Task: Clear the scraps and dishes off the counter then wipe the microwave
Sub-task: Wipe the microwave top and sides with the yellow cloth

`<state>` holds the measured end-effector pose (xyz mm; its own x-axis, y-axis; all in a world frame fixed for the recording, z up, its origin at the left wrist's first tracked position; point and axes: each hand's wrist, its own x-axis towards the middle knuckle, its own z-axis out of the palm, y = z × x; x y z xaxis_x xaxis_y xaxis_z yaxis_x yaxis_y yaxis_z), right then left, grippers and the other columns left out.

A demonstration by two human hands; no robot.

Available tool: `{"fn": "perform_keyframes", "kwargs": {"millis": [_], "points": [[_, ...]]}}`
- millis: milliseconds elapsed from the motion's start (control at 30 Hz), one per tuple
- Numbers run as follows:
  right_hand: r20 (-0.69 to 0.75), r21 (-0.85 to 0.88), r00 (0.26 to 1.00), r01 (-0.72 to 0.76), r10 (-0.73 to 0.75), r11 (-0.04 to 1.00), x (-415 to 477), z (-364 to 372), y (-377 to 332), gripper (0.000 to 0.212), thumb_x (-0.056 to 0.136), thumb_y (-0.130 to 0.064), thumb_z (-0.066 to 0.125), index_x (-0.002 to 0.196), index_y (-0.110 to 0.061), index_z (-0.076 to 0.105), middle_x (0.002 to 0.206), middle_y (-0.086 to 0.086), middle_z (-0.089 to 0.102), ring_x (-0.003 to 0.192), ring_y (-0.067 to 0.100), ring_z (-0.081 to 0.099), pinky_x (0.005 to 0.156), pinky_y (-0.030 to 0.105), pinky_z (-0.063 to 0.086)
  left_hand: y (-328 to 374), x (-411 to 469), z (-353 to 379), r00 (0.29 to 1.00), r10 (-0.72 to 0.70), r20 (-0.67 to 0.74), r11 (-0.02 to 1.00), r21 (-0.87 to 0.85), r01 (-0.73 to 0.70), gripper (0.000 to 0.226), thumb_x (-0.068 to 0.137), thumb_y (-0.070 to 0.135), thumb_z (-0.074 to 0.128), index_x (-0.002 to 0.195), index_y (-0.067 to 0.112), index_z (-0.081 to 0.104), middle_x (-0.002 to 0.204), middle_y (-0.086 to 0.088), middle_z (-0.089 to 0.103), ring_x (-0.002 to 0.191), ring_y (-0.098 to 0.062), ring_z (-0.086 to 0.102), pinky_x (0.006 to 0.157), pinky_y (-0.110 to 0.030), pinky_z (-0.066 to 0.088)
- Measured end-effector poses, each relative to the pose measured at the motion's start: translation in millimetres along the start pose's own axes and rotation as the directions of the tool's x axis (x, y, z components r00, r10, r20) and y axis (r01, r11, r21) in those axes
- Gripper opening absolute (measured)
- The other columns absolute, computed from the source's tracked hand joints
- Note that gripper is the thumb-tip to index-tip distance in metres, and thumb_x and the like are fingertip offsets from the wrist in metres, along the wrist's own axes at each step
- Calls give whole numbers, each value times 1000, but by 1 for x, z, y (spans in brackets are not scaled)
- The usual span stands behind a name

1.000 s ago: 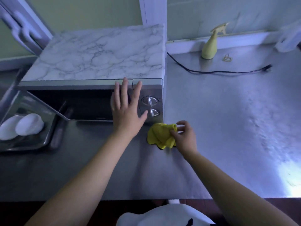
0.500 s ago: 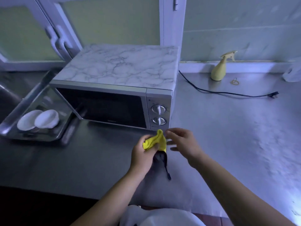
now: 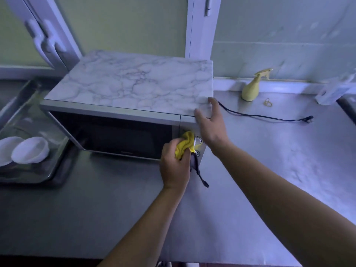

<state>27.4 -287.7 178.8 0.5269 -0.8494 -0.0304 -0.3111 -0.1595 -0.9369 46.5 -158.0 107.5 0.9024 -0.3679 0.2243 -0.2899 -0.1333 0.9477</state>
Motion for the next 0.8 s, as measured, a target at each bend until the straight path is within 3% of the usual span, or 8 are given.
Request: {"fn": "perform_keyframes", "kwargs": {"millis": [100, 200, 333, 400, 467, 567, 667, 800], "points": [[-203, 38, 979, 14, -6, 999, 0, 18, 4, 49, 93, -42, 56, 140, -31, 49, 136, -9, 58, 97, 14, 58, 98, 39, 50, -16, 2, 4, 999, 6, 47, 986, 166, -14, 20, 80, 23, 60, 98, 20, 66, 96, 1, 56, 81, -21, 57, 62, -30, 42], [-293, 12, 956, 36, -31, 999, 1, 25, 6, 50, 93, -44, 53, 140, -29, 55, 131, -6, 65, 89, 4, 55, 93, 33, 51, -48, -3, 5, 967, -157, 200, 938, 338, 82, 19, 84, 16, 63, 103, 20, 64, 102, -2, 59, 88, -26, 59, 66, -34, 45], [-251, -92, 968, -15, -8, 996, 2, 18, 0, 39, 93, -39, 53, 132, -33, 57, 111, -4, 70, 84, 13, 60, 84, 35, 52, -83, -12, -2, 805, -502, 316, 864, 227, 450, 17, 83, 10, 67, 92, 24, 66, 92, 0, 71, 89, -23, 65, 75, -32, 49], [-204, -265, 979, -70, 15, 962, 13, 9, -14, 31, 89, -35, 51, 119, -31, 55, 88, -3, 67, 83, 23, 64, 73, 34, 49, -88, -16, -7, 624, -695, 359, 641, -85, 763, 10, 84, 7, 67, 92, 12, 67, 88, -7, 70, 85, -27, 65, 72, -32, 49], [-165, -357, 984, -121, 65, 926, 27, 5, -31, 29, 83, -31, 51, 112, -27, 52, 83, 1, 62, 86, 32, 65, 73, 40, 53, -85, -23, -11, 446, -697, 562, 244, -399, 884, 17, 90, 7, 60, 104, 2, 67, 94, -16, 69, 84, -29, 67, 72, -31, 52], [-160, -401, 982, -158, 101, 902, 37, 19, -42, 39, 85, -36, 49, 123, -28, 47, 107, 7, 55, 91, 34, 61, 78, 44, 51, -75, -30, -14, 415, -642, 644, -20, -556, 831, 20, 95, 10, 53, 105, 4, 69, 95, -13, 73, 82, -22, 71, 69, -30, 56], [-241, -593, 970, -151, 4, 791, 36, 34, -36, 38, 91, -43, 39, 125, -27, 41, 102, 5, 44, 89, 31, 47, 77, 38, 33, -63, -22, -11, 426, -669, 609, -15, -584, 812, 22, 101, 8, 45, 96, 10, 67, 79, -7, 72, 64, -18, 67, 56, -30, 49], [-273, -610, 962, -155, -23, 777, 39, 33, -32, 37, 91, -45, 38, 123, -28, 42, 99, 5, 46, 85, 32, 45, 75, 38, 29, -58, -2, -4, 482, -788, 383, 202, -580, 790, 20, 100, 3, 45, 94, 17, 59, 72, -6, 57, 41, -19, 49, 38, -22, 35]]}}
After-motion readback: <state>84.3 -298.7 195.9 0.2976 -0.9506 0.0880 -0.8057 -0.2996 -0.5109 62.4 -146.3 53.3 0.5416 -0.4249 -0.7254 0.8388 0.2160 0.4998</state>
